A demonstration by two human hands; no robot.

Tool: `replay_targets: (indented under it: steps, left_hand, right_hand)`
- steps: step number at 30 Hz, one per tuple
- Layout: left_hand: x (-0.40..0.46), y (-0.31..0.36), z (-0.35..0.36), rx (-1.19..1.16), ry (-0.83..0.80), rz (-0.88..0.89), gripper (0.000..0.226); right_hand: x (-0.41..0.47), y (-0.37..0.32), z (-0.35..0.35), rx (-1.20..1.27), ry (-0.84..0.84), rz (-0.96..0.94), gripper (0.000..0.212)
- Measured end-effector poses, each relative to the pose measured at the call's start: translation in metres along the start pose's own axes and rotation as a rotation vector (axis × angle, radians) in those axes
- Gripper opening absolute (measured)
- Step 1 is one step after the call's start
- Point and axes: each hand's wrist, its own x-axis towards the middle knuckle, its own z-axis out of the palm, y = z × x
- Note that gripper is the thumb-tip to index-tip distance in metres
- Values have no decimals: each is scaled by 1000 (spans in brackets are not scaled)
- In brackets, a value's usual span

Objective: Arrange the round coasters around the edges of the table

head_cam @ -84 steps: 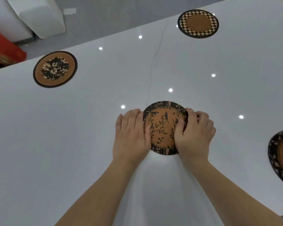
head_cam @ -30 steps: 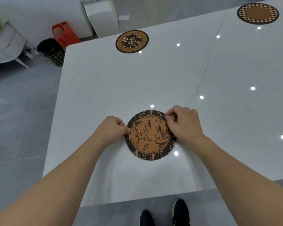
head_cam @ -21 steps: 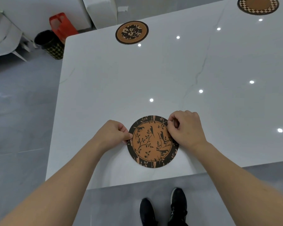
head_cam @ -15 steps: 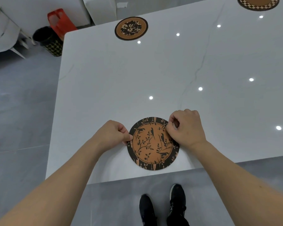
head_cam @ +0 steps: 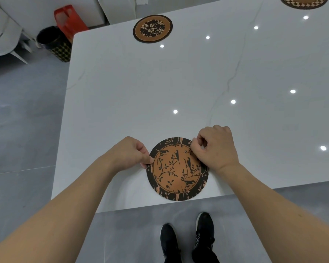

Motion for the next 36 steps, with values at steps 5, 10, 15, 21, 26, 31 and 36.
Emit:
replay_targets:
  steps: [5,10,15,21,26,31,36]
  left_hand:
    - [0,1,1,-4,6,-13,15]
    - [-1,6,3,51,29,-38,16]
    - [2,17,2,299,63,-121,26]
    - [0,30,2,502,78,-197,32]
    - [3,39,2,592,47,-236,34]
    - [-2,36,2,636,148,-143,36]
    - [-13,23,7,658,587,242,45]
  right_hand:
    - [0,1,2,-25,18,-15,32]
    - [0,1,3,-42,24,-19,31]
    - [-1,-2,1,-77,-2,-11,33]
    - [1,-7,-1,-144,-60,8,37]
    - [3,-9,-4,-148,-80,29,38]
    - [9,-22,-20,-88,-100,67,23]
    - [13,-37,-29,3,-60,22,50]
